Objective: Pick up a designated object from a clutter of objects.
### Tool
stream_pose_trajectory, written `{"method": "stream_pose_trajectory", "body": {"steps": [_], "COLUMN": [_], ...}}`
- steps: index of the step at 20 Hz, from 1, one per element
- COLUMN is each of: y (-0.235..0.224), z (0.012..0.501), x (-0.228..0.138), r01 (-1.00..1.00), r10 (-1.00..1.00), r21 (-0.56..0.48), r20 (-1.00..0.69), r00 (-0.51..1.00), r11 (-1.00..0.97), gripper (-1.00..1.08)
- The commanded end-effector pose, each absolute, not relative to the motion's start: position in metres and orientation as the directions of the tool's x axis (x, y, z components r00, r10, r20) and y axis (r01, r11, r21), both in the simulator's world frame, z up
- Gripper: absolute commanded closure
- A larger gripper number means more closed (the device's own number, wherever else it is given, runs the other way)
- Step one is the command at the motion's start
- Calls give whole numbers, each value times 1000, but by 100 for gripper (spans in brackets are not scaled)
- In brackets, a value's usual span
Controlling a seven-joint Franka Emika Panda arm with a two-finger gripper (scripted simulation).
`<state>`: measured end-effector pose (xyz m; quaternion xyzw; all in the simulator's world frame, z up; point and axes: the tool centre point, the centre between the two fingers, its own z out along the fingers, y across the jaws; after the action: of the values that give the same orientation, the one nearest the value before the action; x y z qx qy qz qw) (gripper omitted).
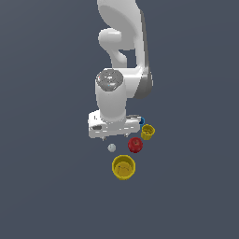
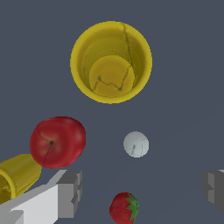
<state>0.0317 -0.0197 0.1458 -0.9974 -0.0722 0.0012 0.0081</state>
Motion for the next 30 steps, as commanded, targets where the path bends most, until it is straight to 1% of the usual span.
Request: {"method": "stream_pose_trajectory", "body": {"steps": [1,8,19,30], "y": [-26,-37,-39,-40], "z": [123,82,67,23], "x": [32,28,26,25], "r01": [165,202,210,211], "r10": [165,202,210,211], "r21": [-11,-2,-1,0], "r20": [0,0,-1,0], "r00": [986,979,978,977], "r11": [-986,-979,-978,-977], "gripper": [-92,-92,-92,-92]}}
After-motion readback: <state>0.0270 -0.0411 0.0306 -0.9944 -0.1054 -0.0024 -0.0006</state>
